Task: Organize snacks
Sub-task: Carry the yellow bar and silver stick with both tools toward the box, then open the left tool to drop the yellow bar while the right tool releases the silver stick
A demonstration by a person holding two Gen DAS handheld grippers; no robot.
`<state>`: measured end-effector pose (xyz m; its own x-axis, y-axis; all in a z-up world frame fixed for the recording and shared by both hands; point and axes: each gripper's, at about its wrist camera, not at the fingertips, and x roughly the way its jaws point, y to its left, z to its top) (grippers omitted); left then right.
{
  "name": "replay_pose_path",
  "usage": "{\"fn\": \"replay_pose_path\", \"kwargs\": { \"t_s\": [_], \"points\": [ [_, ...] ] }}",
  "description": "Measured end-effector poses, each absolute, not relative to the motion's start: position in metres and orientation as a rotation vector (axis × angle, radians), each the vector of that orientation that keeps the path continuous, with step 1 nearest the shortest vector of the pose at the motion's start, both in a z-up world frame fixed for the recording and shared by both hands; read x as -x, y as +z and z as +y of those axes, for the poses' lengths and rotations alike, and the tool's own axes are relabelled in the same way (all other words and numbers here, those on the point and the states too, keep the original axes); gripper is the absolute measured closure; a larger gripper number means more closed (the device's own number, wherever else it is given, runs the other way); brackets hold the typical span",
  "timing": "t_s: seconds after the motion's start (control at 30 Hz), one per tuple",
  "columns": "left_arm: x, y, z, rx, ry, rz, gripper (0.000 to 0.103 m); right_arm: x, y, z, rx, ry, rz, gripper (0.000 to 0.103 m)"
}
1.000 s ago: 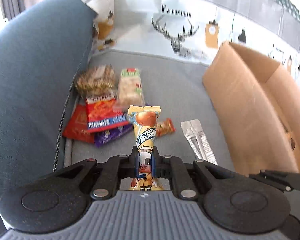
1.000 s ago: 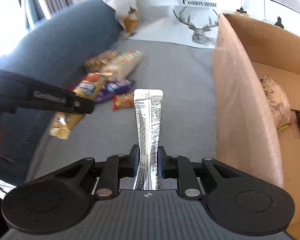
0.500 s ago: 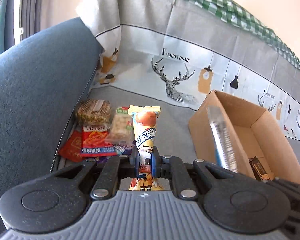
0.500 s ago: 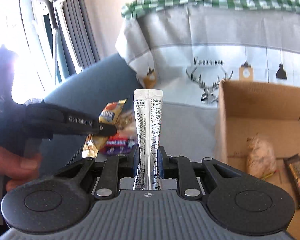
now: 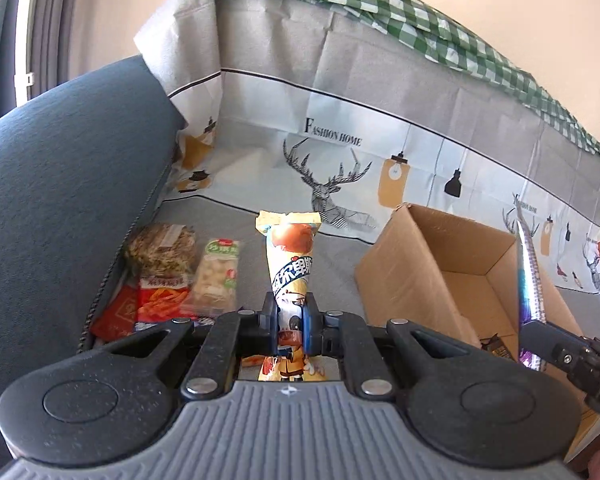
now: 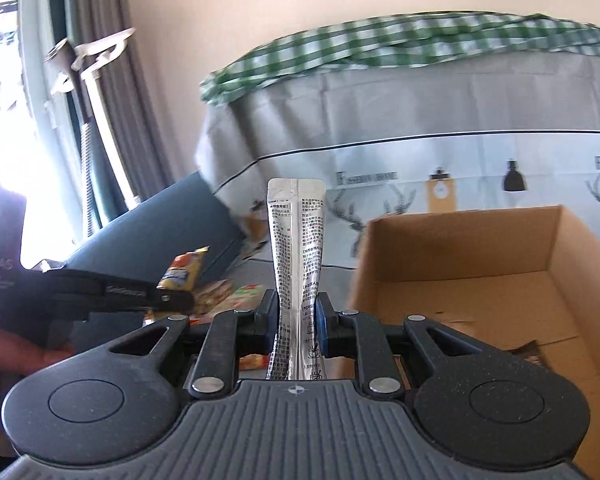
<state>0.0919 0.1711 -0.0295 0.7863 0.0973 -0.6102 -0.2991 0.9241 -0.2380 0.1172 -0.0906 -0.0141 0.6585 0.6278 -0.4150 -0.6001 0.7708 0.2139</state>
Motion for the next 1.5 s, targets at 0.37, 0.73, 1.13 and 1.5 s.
{"fn": "replay_pose_path", "kwargs": {
  "t_s": [0.37,0.73,1.13,1.5],
  "points": [
    [-0.116,-0.023,0.135,0.336,0.149,0.546,0.091,-0.139,-0.014,-0.155,-0.119,0.509,0.472,0.082],
    [-0.138,-0.024,0.088,0.329,0.049,0.514,0.091,-0.153,-0.025,-0.196,-0.138,0.391,0.482,0.083],
    [-0.146,-0.027,0.068,0.323,0.016,0.495,0.091,-0.158,-0.031,-0.208,-0.142,0.359,0.486,0.082],
    [-0.137,-0.016,0.048,0.303,-0.103,0.398,0.091,-0.156,-0.03,-0.206,-0.144,0.324,0.477,0.082]
  ]
}}
